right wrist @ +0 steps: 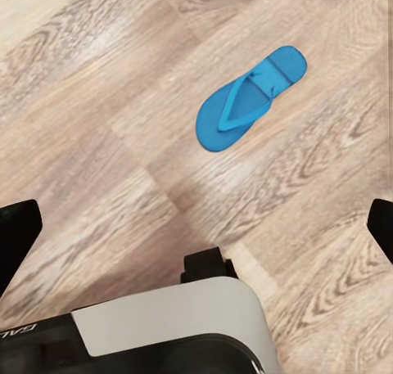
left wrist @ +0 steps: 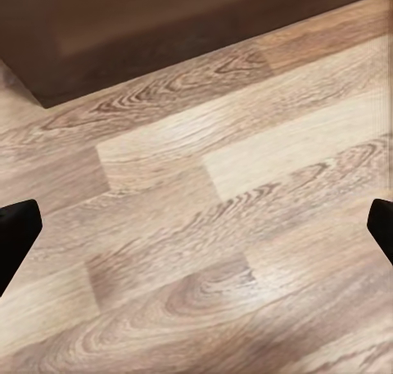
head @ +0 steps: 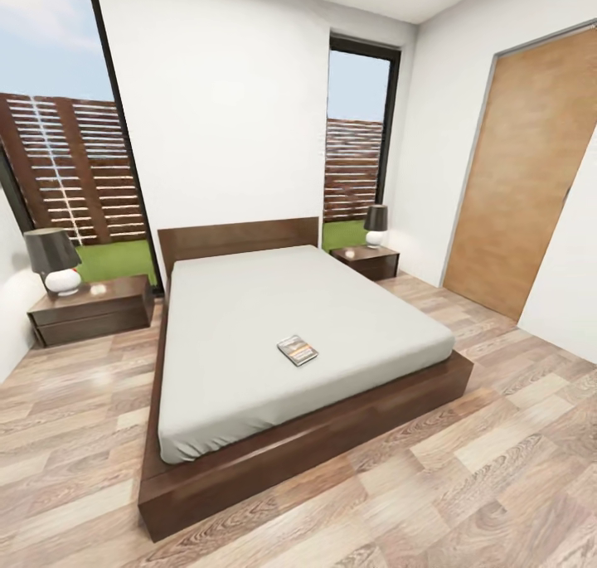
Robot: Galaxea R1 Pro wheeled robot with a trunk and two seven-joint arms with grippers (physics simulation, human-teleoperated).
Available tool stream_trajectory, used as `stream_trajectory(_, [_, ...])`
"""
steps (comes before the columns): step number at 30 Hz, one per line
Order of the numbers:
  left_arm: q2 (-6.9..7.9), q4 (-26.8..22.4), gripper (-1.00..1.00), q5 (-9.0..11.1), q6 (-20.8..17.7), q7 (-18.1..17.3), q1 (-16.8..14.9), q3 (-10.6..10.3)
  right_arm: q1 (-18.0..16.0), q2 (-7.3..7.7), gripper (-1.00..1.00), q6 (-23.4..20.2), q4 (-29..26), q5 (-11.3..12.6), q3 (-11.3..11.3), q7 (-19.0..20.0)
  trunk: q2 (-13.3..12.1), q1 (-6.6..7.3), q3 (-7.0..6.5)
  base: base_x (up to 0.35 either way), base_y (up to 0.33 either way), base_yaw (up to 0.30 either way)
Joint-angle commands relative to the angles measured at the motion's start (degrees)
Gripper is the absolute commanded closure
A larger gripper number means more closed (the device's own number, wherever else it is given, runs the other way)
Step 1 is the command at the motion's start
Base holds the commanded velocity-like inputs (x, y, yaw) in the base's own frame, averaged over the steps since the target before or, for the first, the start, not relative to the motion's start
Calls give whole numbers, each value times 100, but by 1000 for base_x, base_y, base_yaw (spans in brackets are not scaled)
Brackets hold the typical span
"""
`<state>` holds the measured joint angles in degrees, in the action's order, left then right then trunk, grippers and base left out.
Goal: In the bedroom, move the book from the bed onto either nightstand, and place the two sandals side by side next to the bed.
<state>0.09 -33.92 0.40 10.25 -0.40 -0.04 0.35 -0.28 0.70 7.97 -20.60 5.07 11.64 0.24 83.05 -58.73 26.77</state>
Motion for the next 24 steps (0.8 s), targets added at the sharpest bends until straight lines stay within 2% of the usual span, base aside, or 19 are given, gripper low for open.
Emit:
stream_trajectory(1, [0, -1, -100, 4, 13, -4, 0, 4, -1, 0, -100, 20, 3, 53, -4, 3, 3, 0, 5, 0, 0, -143])
stream_trajectory(24, [0, -2, -100, 4, 21, -4, 2, 3, 1, -6, -100, 20, 3, 49, -4, 3, 3, 0, 5, 0, 0, -139])
